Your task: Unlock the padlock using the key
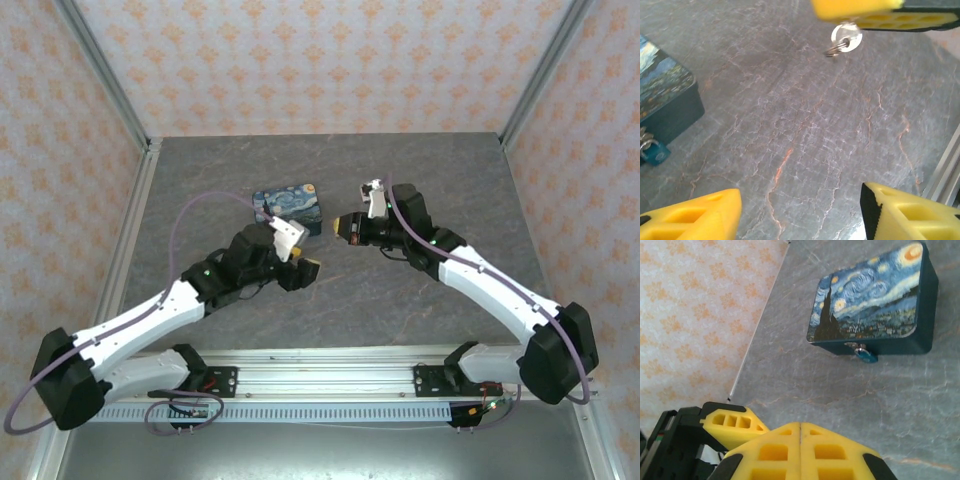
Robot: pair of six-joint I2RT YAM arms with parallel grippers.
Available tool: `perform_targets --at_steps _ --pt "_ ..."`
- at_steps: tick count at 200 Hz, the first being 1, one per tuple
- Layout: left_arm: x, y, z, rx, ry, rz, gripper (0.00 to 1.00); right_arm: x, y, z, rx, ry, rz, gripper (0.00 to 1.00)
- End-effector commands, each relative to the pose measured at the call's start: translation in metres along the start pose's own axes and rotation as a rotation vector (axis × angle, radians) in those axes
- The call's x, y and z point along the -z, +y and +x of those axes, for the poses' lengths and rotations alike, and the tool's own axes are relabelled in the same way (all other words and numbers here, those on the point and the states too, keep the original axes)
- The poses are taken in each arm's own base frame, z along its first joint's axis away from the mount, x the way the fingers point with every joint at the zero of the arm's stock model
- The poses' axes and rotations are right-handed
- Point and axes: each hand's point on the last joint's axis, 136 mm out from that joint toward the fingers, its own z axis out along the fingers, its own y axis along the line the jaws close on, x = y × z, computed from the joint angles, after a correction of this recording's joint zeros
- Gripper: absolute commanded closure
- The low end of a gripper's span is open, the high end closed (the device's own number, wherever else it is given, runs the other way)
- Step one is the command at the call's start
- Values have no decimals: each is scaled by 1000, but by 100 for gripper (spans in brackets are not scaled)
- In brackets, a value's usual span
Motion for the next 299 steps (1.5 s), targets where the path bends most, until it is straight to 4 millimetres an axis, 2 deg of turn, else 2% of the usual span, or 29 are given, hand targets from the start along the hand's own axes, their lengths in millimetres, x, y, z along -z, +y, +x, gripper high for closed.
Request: perform_targets --at_steps 1,16,37,60,87,116,174,211,299 --pt "15 8 -19 223 -148 22 32 8 18 -7 191 -53 -74 100" --pt "24 4 -28 303 -204 101 31 9 35 -6 221 -49 -174 100" --pt "32 -11 -42 327 -232 228 32 12 54 -4 218 -56 -295 100" --pt "38 -31 -57 349 -241 350 34 13 66 -6 193 -73 -384 100" --pt "37 -31 -67 408 -268 395 31 12 75 -10 147 -78 -444 100" --pt "39 -29 -74 446 -322 436 33 14 79 -12 109 -86 -480 100" --pt "45 -34 -88 480 -366 502 43 16 82 -9 70 -78 -515 100" --pt "41 -35 -95 497 -373 523 49 17 82 -9 55 -83 -521 100" --pt "35 -37 -98 510 -363 547 64 12 73 -13 9 -117 -483 100"
